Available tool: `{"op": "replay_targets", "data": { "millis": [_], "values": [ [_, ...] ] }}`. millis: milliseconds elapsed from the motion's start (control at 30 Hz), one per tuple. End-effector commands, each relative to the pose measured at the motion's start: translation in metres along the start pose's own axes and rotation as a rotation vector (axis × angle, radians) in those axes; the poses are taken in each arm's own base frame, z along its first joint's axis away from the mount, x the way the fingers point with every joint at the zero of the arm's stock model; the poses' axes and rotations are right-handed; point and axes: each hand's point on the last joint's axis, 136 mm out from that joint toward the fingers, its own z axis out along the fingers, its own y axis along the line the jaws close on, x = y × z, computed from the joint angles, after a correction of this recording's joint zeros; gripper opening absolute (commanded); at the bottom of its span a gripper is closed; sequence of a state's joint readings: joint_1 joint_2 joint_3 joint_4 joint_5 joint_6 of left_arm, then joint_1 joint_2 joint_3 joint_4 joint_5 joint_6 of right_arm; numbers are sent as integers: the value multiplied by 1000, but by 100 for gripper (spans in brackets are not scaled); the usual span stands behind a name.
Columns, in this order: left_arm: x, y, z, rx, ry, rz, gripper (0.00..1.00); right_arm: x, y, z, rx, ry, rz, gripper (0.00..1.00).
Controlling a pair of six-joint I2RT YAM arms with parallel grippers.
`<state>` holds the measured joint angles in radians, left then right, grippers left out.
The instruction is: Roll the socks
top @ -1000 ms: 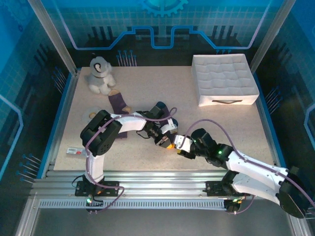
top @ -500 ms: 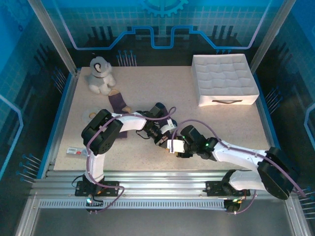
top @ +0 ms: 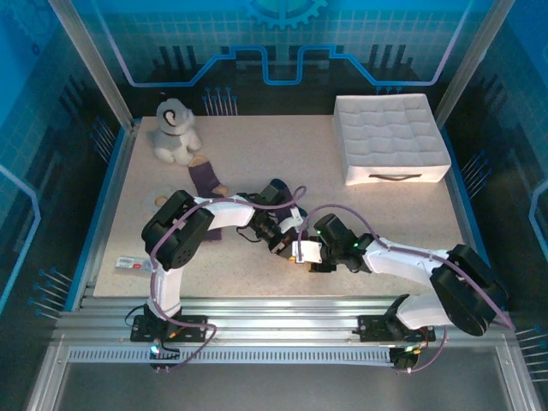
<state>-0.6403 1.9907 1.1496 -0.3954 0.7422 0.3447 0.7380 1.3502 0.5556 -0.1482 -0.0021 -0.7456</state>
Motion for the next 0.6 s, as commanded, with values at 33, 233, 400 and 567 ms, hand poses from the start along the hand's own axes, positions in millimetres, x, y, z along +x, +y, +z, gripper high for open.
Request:
{"op": "replay_targets", "data": {
  "millis": [33,233,400,567],
  "values": [
    [33,6,6,-10,97,-113,0,-4,5,6,-51,-16,-3,50],
    [32,8,3,-21,85,-117,0,1,8,9,-55,16,-13,34],
    [31,11,-1,-45,64,-125,0,0,9,8,-58,36,-8,0],
    [31,9,-13,-99,1,-110,12,-2,16,8,-118,70,11,0]
  ]
}}
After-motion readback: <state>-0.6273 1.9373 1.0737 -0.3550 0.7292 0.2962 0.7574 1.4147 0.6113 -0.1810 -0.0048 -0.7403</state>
